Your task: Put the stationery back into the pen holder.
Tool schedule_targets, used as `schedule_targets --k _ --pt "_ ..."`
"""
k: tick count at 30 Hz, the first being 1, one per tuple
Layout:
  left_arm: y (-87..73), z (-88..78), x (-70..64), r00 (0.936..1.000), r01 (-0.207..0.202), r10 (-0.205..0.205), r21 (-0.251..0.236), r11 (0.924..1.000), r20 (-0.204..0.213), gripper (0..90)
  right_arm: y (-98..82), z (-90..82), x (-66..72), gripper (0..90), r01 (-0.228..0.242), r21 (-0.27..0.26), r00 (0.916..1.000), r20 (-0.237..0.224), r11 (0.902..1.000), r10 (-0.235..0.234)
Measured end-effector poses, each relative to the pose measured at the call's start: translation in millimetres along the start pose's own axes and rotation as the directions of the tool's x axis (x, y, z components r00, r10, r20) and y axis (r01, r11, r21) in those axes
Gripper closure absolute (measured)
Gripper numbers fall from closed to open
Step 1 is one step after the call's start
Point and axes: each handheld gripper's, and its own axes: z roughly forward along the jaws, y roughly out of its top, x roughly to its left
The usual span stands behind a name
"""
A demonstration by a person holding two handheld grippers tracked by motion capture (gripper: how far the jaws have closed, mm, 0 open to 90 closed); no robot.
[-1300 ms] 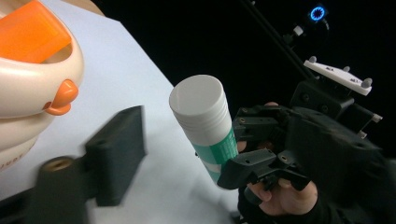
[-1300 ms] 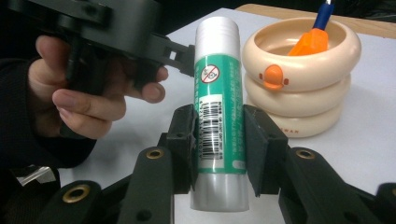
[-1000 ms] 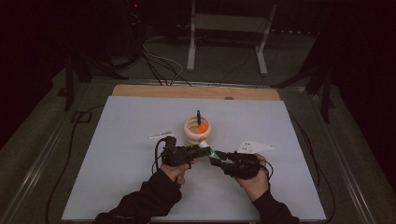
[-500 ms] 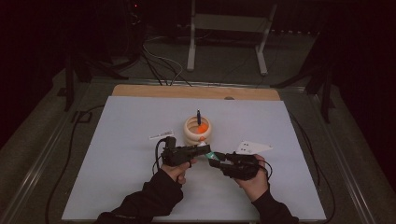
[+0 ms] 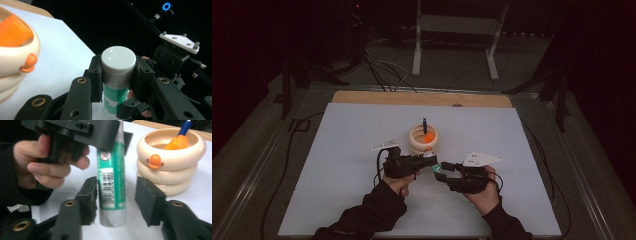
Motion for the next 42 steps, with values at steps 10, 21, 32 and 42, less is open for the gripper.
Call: schedule_targets --k 10,21,32,42 --pt "8.2 -1.2 -9.3 0.9941 -0.099 0.101 0.048 0.994 -0.041 66.2 -2.3 -1.1 -0.7 32.7 0.01 0.041 0.9999 0.008 0.9991 -0.01" --pt "21.7 -1.5 -15.5 0.9851 -0.159 0.164 0.092 0.983 -0.052 66.2 -5.3 -2.2 0.6 14.2 0.017 0.074 0.9998 0.009 0.9971 -0.018" --pt "37.4 -6.1 -21.7 0.9737 -0.21 0.218 0.119 0.9705 -0.065 66.1 -9.2 -11.7 -3.2 0.3 0.005 0.053 0.9997 -0.025 0.9986 -0.004" --pt "46.6 -5.5 -24.7 0.9667 -0.239 0.249 0.138 0.9611 -0.059 66.1 -14.6 -23.9 -5.8 0.0 0.006 0.018 1.0 -0.008 0.9998 -0.006"
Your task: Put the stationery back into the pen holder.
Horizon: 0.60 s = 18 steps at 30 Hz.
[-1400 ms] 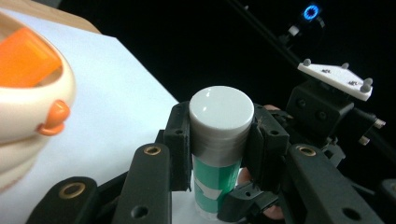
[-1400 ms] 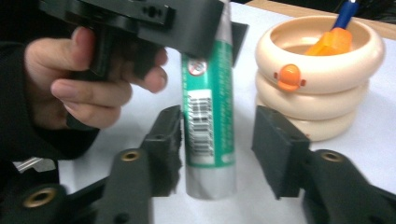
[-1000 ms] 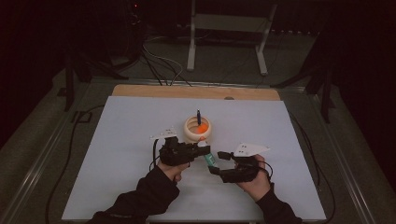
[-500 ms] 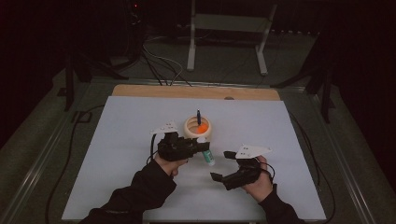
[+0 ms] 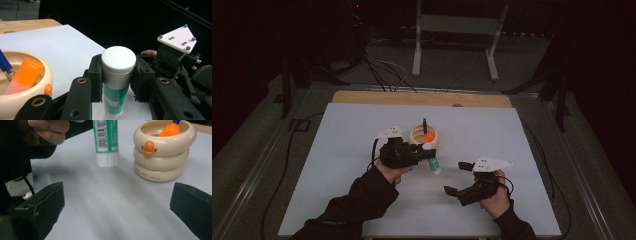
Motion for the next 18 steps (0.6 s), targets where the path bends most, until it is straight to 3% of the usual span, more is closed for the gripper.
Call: schedule_targets --k 18 --pt "27.9 -8.6 6.3 0.9989 -0.041 0.041 0.006 0.9991 -0.022 66.1 -3.4 0.7 -2.6 0.0 0.01 -0.003 0.9999 -0.002 0.9999 -0.01"
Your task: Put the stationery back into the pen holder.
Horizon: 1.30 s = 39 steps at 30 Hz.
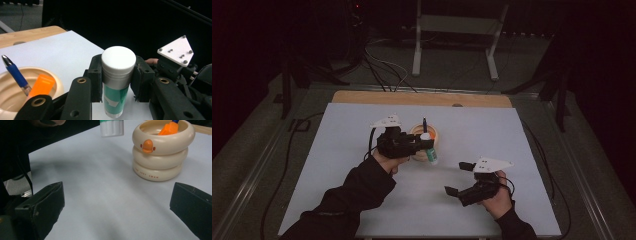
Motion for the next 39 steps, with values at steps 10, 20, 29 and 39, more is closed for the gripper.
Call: schedule_targets --k 10,20,29,39 --pt "14.9 -8.0 11.3 0.9993 0.001 -0.002 -0.023 0.9997 -0.036 66.1 0.5 -1.2 -0.3 0.0 0.005 -0.006 1.0 0.005 1.0 -0.005" --pt "24.8 -11.2 19.0 0.9978 -0.01 0.007 -0.039 0.9992 -0.066 66.1 1.0 -2.0 -0.5 0.0 0.008 -0.014 0.9999 0.008 0.9999 -0.008" --pt "29.4 -11.7 26.6 0.993 -0.016 0.009 -0.059 0.9981 -0.118 66.1 1.3 -3.3 -1.3 0.0 0.0 -0.023 1.0 0.006 0.9997 0.0" --pt "28.4 -10.8 39.9 0.986 -0.026 0.015 -0.068 0.9973 -0.166 66.0 1.3 -3.6 -1.5 0.0 0.003 -0.026 0.9999 0.01 0.9997 -0.003"
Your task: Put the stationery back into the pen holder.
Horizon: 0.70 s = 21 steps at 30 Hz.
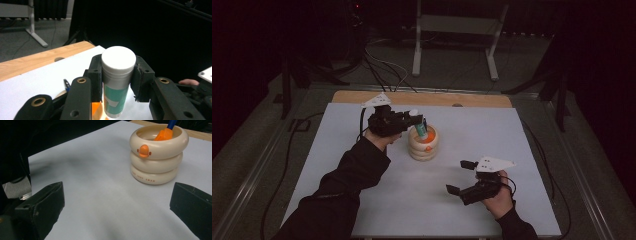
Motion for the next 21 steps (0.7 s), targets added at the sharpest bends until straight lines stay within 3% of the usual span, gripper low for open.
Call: schedule_targets --k 7,11,21 --pt "-5.8 5.5 8.4 0.9998 0.004 -0.004 -0.002 1.0 -0.017 66.0 -0.1 0.0 -0.1 0.0 0.0 0.0 1.0 -0.003 1.0 0.0" --pt "-9.6 7.5 11.3 0.9989 -0.023 0.023 -0.003 0.9997 -0.042 66.0 -0.2 0.2 -0.1 0.0 0.0 0.001 1.0 -0.002 1.0 0.0" --pt "-18.4 13.5 22.1 0.9975 -0.009 0.01 0.009 0.9999 -0.07 66.0 -0.5 0.7 -0.3 0.0 -0.003 0.002 1.0 -0.006 1.0 0.003"
